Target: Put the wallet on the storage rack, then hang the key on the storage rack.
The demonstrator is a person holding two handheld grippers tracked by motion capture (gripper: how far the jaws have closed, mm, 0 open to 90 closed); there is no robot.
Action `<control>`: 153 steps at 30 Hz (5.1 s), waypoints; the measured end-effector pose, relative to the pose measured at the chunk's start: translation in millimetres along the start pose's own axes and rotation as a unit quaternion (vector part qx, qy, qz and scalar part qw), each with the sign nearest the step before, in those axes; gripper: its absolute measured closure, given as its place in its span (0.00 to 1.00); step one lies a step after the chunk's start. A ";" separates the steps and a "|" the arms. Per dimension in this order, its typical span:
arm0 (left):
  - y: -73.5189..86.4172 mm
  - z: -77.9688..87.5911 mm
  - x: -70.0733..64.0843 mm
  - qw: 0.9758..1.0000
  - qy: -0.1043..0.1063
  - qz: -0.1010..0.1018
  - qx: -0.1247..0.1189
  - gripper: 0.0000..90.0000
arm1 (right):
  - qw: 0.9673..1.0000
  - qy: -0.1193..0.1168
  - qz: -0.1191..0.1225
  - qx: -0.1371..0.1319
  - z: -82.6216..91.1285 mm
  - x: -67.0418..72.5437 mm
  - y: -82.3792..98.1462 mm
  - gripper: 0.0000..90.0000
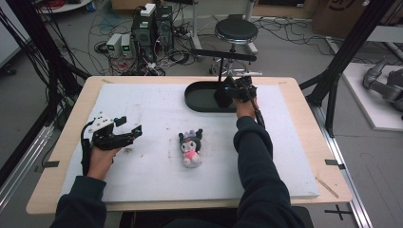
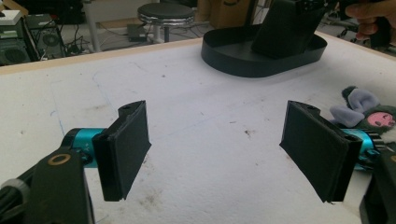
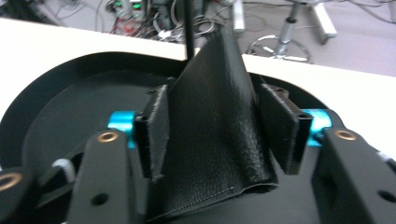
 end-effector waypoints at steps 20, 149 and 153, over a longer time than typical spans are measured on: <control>-5.6 2.8 -0.8 1.000 -0.010 0.002 -0.017 0.26 | 0.994 -0.065 0.085 0.001 109.3 -32.4 34.4 0.25; -56.7 -70.7 -98.6 0.986 0.095 -0.050 0.125 0.38 | 0.991 -0.105 0.063 -0.046 140.5 -31.3 85.8 0.27; -83.4 -75.5 -95.5 0.986 0.106 -0.067 0.113 0.38 | 0.991 -0.106 0.063 -0.048 141.2 -31.5 85.4 0.27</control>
Point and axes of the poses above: each handheld gripper's, and its own axes: z roughly backward along the jaws, y roughly out of its underside, x roughly to its left, the point moved 9 cm from there along -z, roughly forward along the jaws, and after that the axes turned 1 degree about -y, right-handed, at the moved point
